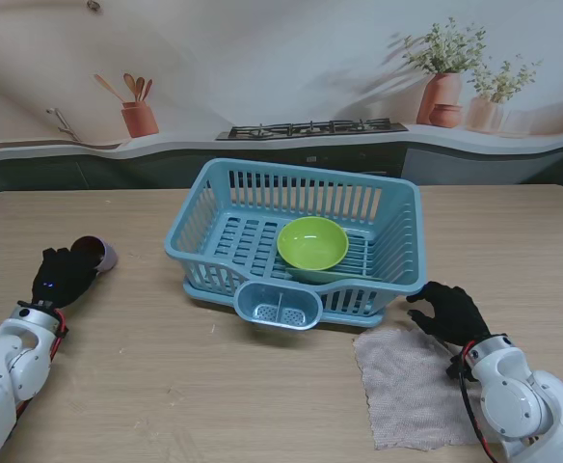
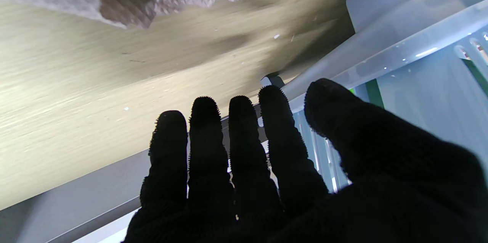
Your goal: Clear dishes and wipe the table
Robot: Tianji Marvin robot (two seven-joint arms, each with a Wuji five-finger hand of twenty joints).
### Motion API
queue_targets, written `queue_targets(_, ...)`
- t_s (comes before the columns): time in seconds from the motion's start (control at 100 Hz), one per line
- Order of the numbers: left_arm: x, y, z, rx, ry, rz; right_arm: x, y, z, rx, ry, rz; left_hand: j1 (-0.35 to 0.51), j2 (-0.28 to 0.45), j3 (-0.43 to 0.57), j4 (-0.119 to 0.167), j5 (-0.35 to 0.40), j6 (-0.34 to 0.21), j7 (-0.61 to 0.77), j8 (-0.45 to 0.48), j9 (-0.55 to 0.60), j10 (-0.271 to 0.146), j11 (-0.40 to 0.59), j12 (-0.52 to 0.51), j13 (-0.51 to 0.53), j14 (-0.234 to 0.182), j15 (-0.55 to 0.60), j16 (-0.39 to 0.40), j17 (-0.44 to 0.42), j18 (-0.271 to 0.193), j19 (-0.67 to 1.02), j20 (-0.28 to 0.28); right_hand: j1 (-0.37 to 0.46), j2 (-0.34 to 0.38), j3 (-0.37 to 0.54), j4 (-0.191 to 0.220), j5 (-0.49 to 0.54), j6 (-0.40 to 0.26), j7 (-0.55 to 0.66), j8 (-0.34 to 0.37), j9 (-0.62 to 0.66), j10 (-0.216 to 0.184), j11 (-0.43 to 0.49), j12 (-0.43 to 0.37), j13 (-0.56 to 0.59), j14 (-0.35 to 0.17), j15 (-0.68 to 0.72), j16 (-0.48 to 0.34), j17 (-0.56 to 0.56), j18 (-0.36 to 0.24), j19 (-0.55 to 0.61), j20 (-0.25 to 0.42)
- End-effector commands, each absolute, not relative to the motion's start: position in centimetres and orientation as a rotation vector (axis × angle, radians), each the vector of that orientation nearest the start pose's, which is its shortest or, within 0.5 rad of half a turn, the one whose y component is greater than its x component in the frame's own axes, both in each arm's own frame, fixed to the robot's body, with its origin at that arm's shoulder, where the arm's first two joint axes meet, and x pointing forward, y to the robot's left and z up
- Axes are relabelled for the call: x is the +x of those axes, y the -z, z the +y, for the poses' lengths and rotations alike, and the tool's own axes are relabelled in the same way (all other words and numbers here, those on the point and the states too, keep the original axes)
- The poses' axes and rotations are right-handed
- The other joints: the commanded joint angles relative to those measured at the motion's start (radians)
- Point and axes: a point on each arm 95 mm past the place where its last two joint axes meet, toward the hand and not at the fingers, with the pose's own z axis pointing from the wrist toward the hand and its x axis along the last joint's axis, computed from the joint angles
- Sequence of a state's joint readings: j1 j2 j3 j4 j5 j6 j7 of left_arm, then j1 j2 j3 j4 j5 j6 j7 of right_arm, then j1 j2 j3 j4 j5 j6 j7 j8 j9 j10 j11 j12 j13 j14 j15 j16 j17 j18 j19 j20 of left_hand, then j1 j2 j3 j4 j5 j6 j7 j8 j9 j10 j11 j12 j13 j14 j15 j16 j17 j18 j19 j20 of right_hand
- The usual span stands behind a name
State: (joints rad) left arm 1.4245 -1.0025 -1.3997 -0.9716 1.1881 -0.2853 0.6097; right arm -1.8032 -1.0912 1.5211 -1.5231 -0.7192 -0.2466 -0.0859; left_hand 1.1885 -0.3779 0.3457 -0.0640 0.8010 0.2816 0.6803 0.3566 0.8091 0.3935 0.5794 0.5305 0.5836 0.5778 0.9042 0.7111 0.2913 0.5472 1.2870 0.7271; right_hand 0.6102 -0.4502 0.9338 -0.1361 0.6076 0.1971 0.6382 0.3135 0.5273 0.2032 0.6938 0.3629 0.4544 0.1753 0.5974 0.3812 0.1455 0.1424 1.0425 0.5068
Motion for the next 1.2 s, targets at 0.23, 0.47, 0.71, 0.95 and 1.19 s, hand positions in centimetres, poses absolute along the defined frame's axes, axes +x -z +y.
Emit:
queue_targets(0.23, 41.7, 36.0, 20.3, -0.907, 1.366, 1.297, 34.4, 37.3, -11.1, 1.556, -1.580, 1.271, 0.078, -0.004, 0.154, -0.025, -0.014, -0.004, 0.220, 0.115, 0.065, 0.122, 0.226, 0.070, 0.126, 0.067, 0.155, 0.169, 0.154, 0.058, 0.113, 0.091, -0.032, -0.025, 0.019, 0.039, 0.025, -0.002, -0.006, 0.005, 0.001, -0.007, -0.014, -0.011, -0.024, -0.016, -0.012, -0.007, -0.009, -0.013, -0.012, 0.011)
queue_targets(0.47, 41.8, 34.2, 20.0, -0.863, 1.411, 1.294, 34.4, 37.3, -11.1, 1.554, -1.586, 1.271, 0.071, -0.016, 0.184, -0.032, -0.023, -0.013, 0.272, 0.183, 0.084, 0.133, 0.301, 0.068, 0.190, 0.056, 0.201, 0.230, 0.215, 0.077, 0.155, 0.151, -0.031, -0.025, 0.020, 0.039, 0.025, -0.004, -0.006, 0.005, 0.000, -0.006, -0.014, -0.011, -0.024, -0.016, -0.012, -0.007, -0.010, -0.012, -0.012, 0.011)
queue_targets(0.71, 42.1, 32.6, 19.3, -0.860, 1.457, 1.288, 34.4, 37.3, -11.3, 1.550, -1.592, 1.270, 0.058, -0.029, 0.222, -0.044, -0.029, -0.016, 0.308, 0.239, 0.095, 0.142, 0.354, 0.087, 0.228, 0.052, 0.245, 0.280, 0.256, 0.087, 0.190, 0.208, -0.029, -0.026, 0.020, 0.039, 0.027, -0.002, -0.007, 0.005, 0.001, -0.007, -0.014, -0.011, -0.024, -0.015, -0.012, -0.006, -0.009, -0.012, -0.011, 0.010)
queue_targets(0.95, 42.3, 30.8, 18.9, -0.852, 1.485, 1.299, 34.3, 37.3, -11.5, 1.548, -1.598, 1.266, 0.045, -0.017, 0.237, -0.057, -0.046, -0.030, 0.347, 0.328, 0.091, 0.145, 0.415, 0.132, 0.247, 0.056, 0.307, 0.340, 0.287, 0.079, 0.233, 0.280, -0.028, -0.027, 0.022, 0.039, 0.026, -0.003, -0.007, 0.005, 0.002, -0.006, -0.014, -0.011, -0.024, -0.015, -0.011, -0.006, -0.009, -0.012, -0.011, 0.010)
queue_targets(1.19, 42.6, 28.8, 17.9, -0.860, 1.525, 1.316, 34.2, 37.3, -11.5, 1.553, -1.601, 1.258, 0.039, -0.011, 0.242, -0.063, -0.049, -0.032, 0.354, 0.360, 0.092, 0.145, 0.434, 0.149, 0.258, 0.054, 0.332, 0.362, 0.306, 0.077, 0.253, 0.312, -0.028, -0.028, 0.021, 0.039, 0.027, -0.002, -0.007, 0.005, 0.002, -0.006, -0.014, -0.011, -0.024, -0.015, -0.012, -0.006, -0.009, -0.015, -0.011, 0.010)
